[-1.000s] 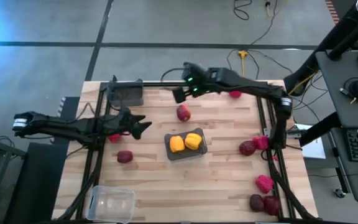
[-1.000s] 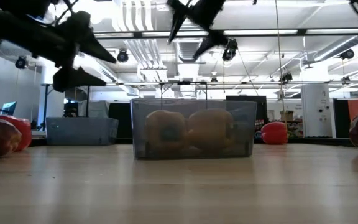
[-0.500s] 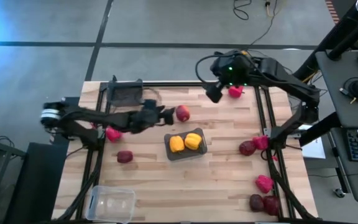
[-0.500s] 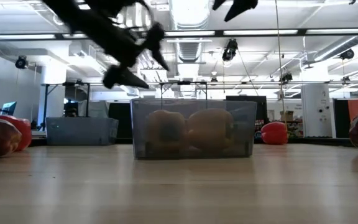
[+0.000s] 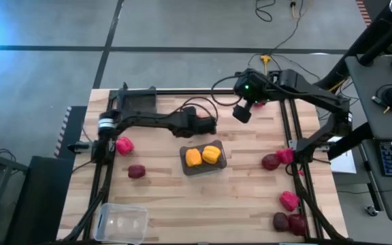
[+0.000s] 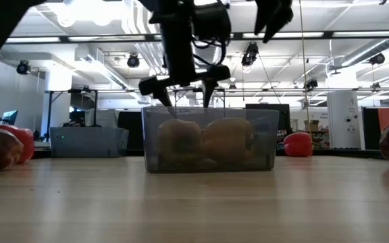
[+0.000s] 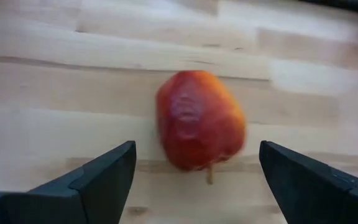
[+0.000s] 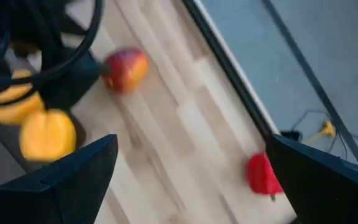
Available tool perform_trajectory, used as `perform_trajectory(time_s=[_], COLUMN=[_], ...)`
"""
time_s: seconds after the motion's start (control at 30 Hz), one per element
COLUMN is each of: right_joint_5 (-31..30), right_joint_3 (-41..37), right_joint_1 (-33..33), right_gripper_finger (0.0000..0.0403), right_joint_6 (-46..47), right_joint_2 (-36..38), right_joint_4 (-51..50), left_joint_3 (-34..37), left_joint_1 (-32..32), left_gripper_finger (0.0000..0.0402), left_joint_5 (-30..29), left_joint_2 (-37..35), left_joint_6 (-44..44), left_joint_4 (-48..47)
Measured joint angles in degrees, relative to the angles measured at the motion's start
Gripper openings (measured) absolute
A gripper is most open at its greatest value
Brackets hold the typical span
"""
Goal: Sort produce into baskets
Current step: Put the top right apple into the top black bin
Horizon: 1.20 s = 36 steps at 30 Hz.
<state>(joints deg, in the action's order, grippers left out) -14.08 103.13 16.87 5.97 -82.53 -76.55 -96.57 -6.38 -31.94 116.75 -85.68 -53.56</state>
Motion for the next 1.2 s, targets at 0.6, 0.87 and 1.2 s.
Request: perform_trajectory(time_s=[0.6, 0.87, 1.2], right_joint_5=[1.0, 3.5, 6.4], right_joint_3=[-22.4, -25.3, -27.6], right_joint_1=[-0.1, -0.1, -0.1], right_gripper_finger=[0.0400, 0.0400, 0.0400], right_joint_6=[0.7, 1.0, 0.6], right_joint_2=[9.8, 11.4, 11.3], right_joint_4=[2.5, 5.5, 9.4], left_joint_3=[-22.6, -19.2, -15.9], left_joint_1=[-6.9, -9.4, -10.3], left_gripper_finger=[0.0372, 0.0372, 0.0349], left_joint_5=[13.7, 15.5, 18.8], left_joint_2=[15.1, 16.0, 16.0], left_joint_6=[10.7, 9.9, 13.5], left_joint_4=[-15.1, -12.6, -7.2])
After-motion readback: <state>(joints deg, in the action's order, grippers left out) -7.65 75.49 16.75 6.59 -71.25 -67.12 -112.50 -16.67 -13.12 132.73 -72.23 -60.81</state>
